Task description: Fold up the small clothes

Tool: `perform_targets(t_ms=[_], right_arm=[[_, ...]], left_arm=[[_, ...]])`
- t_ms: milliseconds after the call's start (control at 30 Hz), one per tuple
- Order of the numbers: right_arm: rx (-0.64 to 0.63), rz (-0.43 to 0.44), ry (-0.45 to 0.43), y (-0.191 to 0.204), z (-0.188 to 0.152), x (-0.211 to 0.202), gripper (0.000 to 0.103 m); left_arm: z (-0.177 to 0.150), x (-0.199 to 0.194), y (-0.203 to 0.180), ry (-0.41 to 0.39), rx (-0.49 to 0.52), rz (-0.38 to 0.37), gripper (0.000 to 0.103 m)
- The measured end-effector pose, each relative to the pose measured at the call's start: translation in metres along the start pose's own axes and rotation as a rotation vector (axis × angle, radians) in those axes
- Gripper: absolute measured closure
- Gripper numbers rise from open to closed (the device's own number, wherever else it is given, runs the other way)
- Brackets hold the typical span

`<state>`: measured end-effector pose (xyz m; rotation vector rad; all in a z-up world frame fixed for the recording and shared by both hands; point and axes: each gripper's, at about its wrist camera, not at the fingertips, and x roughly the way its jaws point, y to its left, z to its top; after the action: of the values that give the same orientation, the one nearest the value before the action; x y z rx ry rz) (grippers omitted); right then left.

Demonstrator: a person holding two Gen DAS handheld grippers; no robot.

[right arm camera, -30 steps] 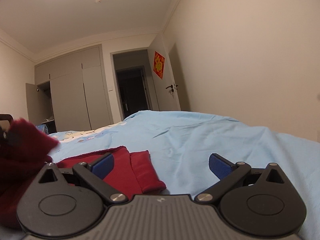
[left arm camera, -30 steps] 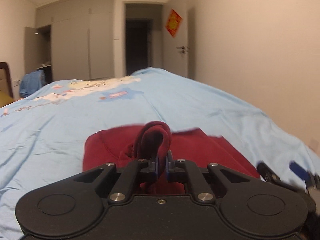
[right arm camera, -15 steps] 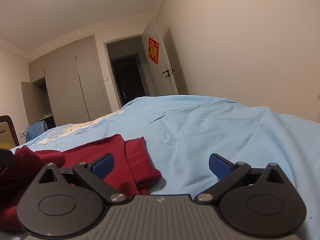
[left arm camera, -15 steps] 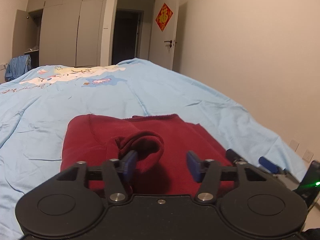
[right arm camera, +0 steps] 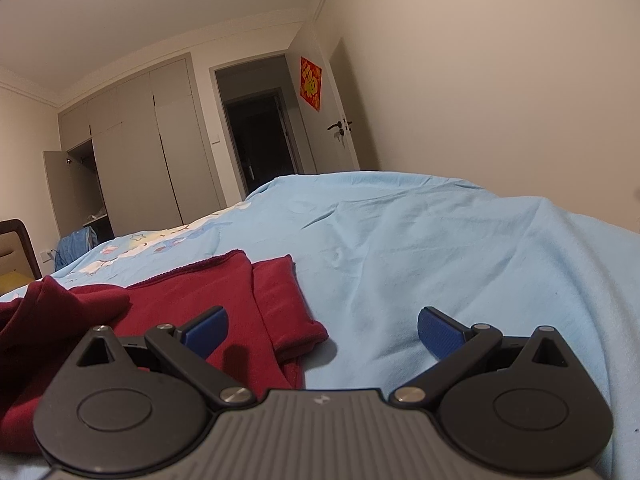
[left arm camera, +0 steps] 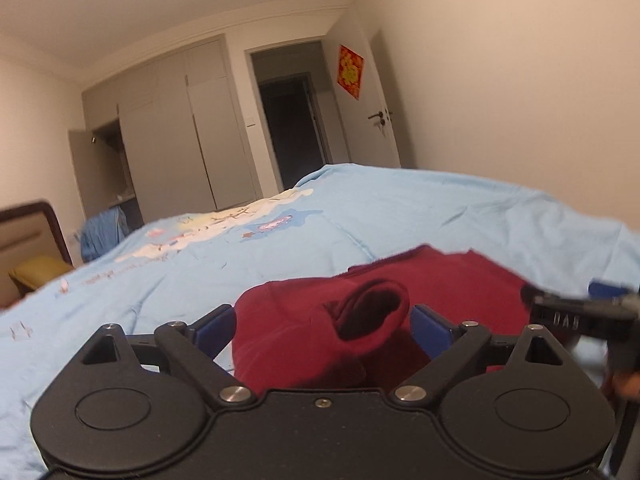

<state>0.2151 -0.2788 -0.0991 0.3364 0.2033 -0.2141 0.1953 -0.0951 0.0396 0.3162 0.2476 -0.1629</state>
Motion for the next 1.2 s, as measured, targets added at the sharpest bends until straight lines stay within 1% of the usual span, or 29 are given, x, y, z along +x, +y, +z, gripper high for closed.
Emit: perform_targets(t_ms=[100, 200, 333, 400, 433, 467, 500, 567, 633, 700, 767, 867, 933, 1000, 1100, 1200], right_arm=[[-0.005, 0.029, 0.019, 0.0, 0.0, 0.001, 0.0], [-0.007, 0.035, 0.032, 0.0, 0.001, 0.001, 0.0], [-0.037, 0.051, 0.057, 0.003, 0.004, -0.002, 0.0], [-0.051, 0.073, 0.055, 0.004, 0.004, -0.006, 0.0], [-0.059, 0.079, 0.056, 0.005, 0.004, -0.008, 0.0], [-0.07, 0.084, 0.062, 0.006, 0.005, -0.009, 0.0], [-0.083, 0.093, 0.067, 0.008, 0.005, -0.01, 0.0], [-0.108, 0.121, 0.067, 0.011, 0.008, -0.014, 0.0], [-0.134, 0.153, 0.056, 0.016, 0.014, -0.02, 0.0], [-0.161, 0.188, 0.057, 0.021, 0.022, -0.022, 0.0], [-0.164, 0.219, 0.071, 0.025, 0.031, -0.02, 0.0], [-0.126, 0.266, 0.121, 0.03, 0.046, -0.007, 0.0], [-0.125, 0.284, 0.164, 0.039, 0.055, 0.008, 0.0], [-0.169, 0.286, 0.202, 0.053, 0.063, 0.024, 0.0], [-0.251, 0.314, 0.242, 0.077, 0.069, 0.048, 0.0], [-0.272, 0.376, 0.306, 0.099, 0.07, 0.068, 0.0]], left_arm=[[-0.008, -0.001, -0.007, 0.009, 0.07, -0.008, 0.009], [-0.016, 0.002, -0.009, 0.037, 0.095, -0.023, 0.009], [-0.022, 0.004, -0.008, 0.04, 0.111, 0.014, 0.009], [-0.023, 0.005, -0.006, 0.034, 0.117, 0.034, 0.013], [-0.024, 0.006, -0.004, 0.031, 0.12, 0.037, 0.019], [-0.024, 0.006, -0.003, 0.029, 0.124, 0.04, 0.027], [-0.025, 0.007, -0.002, 0.029, 0.125, 0.042, 0.031], [-0.028, 0.008, 0.001, 0.034, 0.114, 0.028, 0.047], [-0.031, 0.008, 0.004, 0.032, 0.091, 0.005, 0.053], [-0.034, 0.009, 0.003, 0.024, 0.09, 0.011, 0.063], [-0.036, 0.009, 0.002, 0.022, 0.091, 0.029, 0.076], [-0.037, 0.009, 0.007, 0.026, 0.047, 0.02, 0.082], [-0.039, 0.008, 0.01, 0.029, 0.026, 0.011, 0.084], [-0.041, 0.006, 0.011, 0.032, 0.018, 0.009, 0.085], [-0.044, 0.006, 0.011, 0.041, -0.005, 0.0, 0.085], [-0.047, 0.005, 0.013, 0.045, -0.02, -0.007, 0.085]])
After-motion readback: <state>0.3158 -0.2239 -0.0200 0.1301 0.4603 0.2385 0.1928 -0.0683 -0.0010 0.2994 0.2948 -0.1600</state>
